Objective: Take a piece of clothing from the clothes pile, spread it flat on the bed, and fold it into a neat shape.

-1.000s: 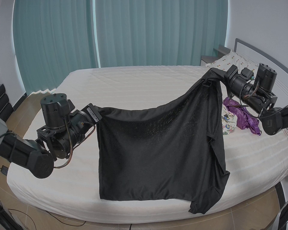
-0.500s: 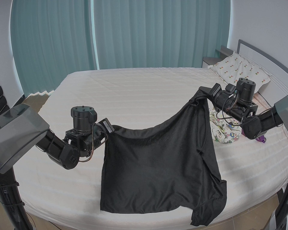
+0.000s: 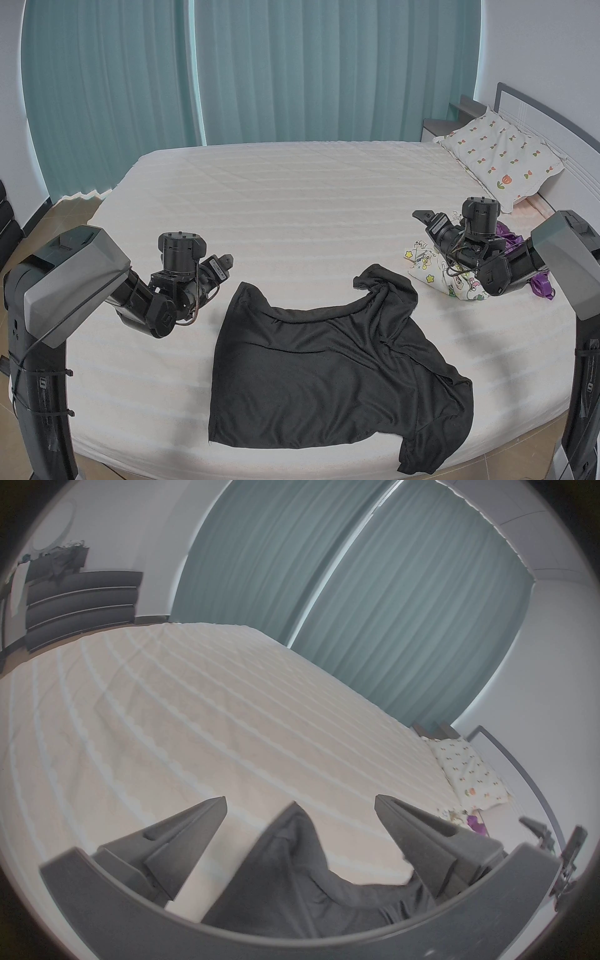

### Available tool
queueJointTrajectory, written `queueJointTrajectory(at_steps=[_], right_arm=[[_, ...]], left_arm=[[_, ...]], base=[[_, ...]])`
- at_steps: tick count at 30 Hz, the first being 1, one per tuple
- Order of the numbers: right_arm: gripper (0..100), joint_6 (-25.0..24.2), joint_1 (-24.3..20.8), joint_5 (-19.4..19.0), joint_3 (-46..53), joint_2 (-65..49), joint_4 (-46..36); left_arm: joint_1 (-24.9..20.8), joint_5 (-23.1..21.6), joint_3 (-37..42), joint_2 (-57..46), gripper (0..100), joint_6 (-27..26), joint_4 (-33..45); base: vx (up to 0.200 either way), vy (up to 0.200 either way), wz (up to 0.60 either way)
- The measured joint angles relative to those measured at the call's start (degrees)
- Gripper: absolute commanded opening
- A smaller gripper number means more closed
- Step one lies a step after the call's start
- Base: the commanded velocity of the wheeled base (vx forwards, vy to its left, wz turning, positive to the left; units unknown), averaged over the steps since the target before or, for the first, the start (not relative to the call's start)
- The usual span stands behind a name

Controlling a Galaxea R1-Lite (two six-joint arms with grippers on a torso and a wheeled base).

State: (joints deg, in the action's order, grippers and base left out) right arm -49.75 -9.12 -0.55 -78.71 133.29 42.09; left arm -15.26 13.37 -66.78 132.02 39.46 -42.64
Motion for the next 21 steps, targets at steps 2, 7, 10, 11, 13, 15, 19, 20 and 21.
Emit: queueJointTrajectory(at_steps=[2,7,10,11,13,15,19,20,21], right_arm=[[100,0.02,0.88,0.04,0.57,0.67,-0.33],[100,0.46,1.96,-0.84,6.01,0.52,-0.33],[100,0.67,2.32,-1.55,10.58,-0.6,0.05],[100,0.68,2.36,-1.74,12.35,-1.16,0.29],[100,0.68,2.45,-2.07,16.01,-2.41,0.41],[100,0.65,2.4,-2.43,20.53,-4.1,0.88],[100,0.38,2.34,-3.3,27.84,-6.61,2.46],[100,0.22,2.34,-3.74,29.99,-7.27,3.43],[100,0.02,2.32,-4.18,32.11,-7.9,4.82]], left_arm=[[1.21,0.0,-0.55,0.52,100,0.15,0.72],[2.6,-0.49,1.1,0.41,100,0.66,1.8],[3.02,-1.72,4.66,-0.9,100,1.54,1.84],[3.11,-2.46,6.5,-1.68,100,2.11,1.82],[2.91,-4.05,10.17,-3.46,100,3.12,1.82],[2.51,-5.72,15.02,-6.06,100,4.63,1.73],[1.65,-7.98,22.71,-10.12,100,7.14,1.56],[1.32,-8.58,24.94,-11.22,100,7.75,1.4],[0.85,-9.19,27.2,-12.24,100,8.24,1.04]], base=[[0.0,0.0,0.0],[0.0,0.0,0.0],[0.0,0.0,0.0],[0.0,0.0,0.0],[0.0,0.0,0.0],[0.0,0.0,0.0],[0.0,0.0,0.0],[0.0,0.0,0.0],[0.0,0.0,0.0]])
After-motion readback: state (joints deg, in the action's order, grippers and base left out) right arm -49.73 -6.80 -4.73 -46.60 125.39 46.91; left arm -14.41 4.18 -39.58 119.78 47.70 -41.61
